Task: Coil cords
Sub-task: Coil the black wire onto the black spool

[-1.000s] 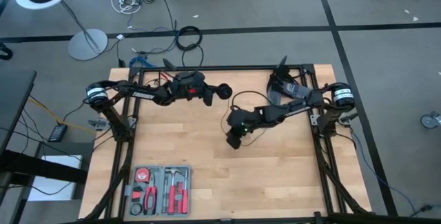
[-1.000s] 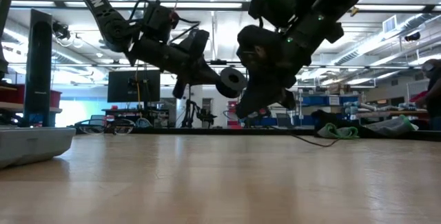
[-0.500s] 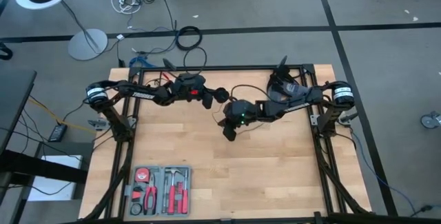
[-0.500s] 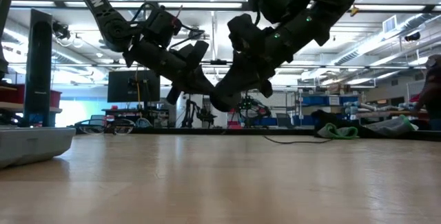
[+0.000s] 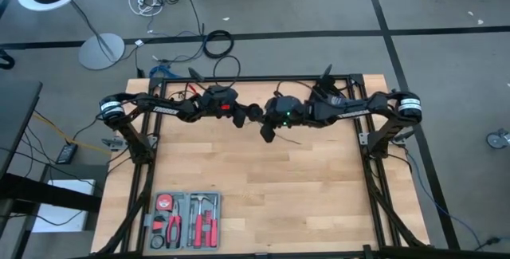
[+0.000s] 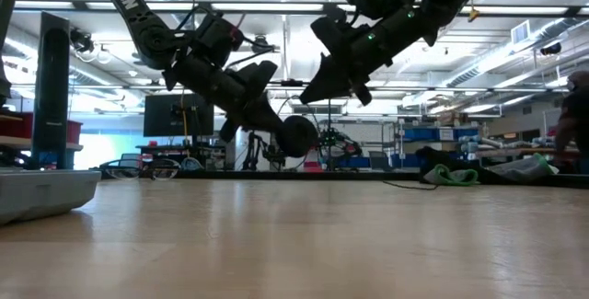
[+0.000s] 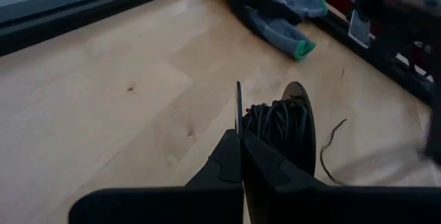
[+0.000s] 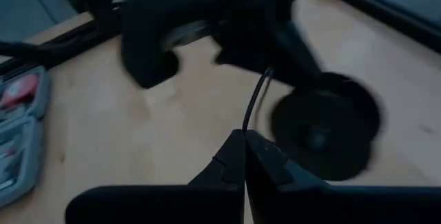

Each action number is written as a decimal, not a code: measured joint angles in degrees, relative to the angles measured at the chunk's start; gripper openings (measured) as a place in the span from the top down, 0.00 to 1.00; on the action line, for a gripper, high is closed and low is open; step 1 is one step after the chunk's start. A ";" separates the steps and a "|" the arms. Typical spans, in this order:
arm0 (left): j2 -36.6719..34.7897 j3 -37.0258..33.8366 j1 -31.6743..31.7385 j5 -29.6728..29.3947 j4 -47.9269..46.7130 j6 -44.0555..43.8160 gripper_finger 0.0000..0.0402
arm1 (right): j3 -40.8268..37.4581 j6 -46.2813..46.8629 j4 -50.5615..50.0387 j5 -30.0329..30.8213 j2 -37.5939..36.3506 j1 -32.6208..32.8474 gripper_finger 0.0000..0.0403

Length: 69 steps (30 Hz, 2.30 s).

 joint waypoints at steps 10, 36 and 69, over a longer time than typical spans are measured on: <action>0.00 0.00 0.04 -0.50 -2.14 1.27 1.00 | 0.02 1.38 -8.64 6.75 -3.16 -2.03 1.00; 0.02 0.00 0.04 4.81 6.13 -2.84 1.00 | -8.44 25.95 -24.44 4.74 -3.13 4.95 1.00; -0.04 0.02 -2.84 -2.94 -1.78 0.26 1.00 | -0.31 14.25 -1.78 2.55 12.06 5.88 1.00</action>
